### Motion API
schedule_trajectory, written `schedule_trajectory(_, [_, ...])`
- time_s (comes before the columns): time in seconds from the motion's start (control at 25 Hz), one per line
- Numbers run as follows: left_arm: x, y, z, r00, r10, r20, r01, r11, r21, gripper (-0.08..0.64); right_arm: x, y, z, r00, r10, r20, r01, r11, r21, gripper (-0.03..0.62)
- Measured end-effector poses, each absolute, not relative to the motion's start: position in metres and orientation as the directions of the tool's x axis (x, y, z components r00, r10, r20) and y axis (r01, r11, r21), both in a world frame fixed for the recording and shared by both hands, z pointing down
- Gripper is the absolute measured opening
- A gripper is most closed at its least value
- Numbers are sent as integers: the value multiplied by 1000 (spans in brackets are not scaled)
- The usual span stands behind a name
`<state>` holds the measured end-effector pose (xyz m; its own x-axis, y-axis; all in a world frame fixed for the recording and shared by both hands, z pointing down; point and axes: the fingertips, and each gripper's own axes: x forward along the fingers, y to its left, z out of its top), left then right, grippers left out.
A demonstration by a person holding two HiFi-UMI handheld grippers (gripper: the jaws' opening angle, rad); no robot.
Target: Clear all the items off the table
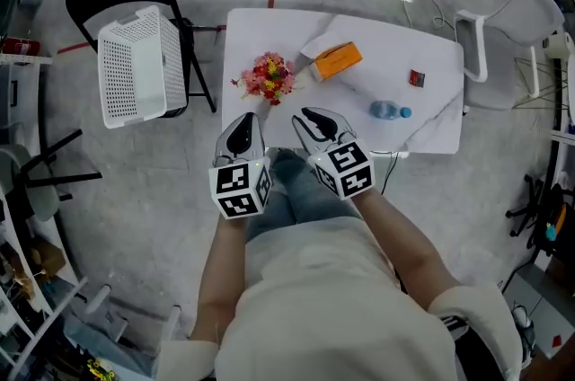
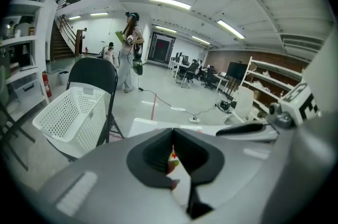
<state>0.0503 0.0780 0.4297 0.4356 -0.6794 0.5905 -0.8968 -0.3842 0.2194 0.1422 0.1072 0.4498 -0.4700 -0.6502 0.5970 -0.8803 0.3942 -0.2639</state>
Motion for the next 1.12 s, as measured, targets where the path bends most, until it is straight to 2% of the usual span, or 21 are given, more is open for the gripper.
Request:
schedule_trajectory(0.64, [25,39,537,356,-664,658,-934,-273,230,9,141,81,589,-479,-552,682,-861,447,-243,244])
schedule_trajectory(1.12, [12,21,587,328,-682,654,-945,-223,242,9,138,61,672,-493,-520,698,-831,519,-201,332])
